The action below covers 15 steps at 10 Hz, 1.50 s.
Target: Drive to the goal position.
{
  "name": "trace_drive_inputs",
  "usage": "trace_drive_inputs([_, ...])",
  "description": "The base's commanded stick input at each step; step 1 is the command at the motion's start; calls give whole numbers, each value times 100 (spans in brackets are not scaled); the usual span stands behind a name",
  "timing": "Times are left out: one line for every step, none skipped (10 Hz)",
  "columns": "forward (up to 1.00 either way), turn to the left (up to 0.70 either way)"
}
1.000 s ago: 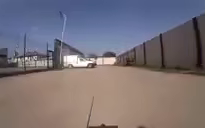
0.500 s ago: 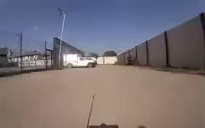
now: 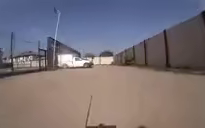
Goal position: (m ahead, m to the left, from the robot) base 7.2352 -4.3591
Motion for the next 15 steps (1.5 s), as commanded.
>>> trace_drive_inputs([100,0])
trace_drive_inputs([100,0])
trace_drive_inputs([100,0])
trace_drive_inputs([100,0])
trace_drive_inputs([100,0])
trace_drive_inputs([100,0])
trace_drive_inputs([100,0])
trace_drive_inputs([100,0])
trace_drive_inputs([100,0])
trace_drive_inputs([100,0])
trace_drive_inputs([100,0])
trace_drive_inputs([100,0])
trace_drive_inputs([100,0])
trace_drive_inputs([100,0])
trace_drive_inputs([100,0])
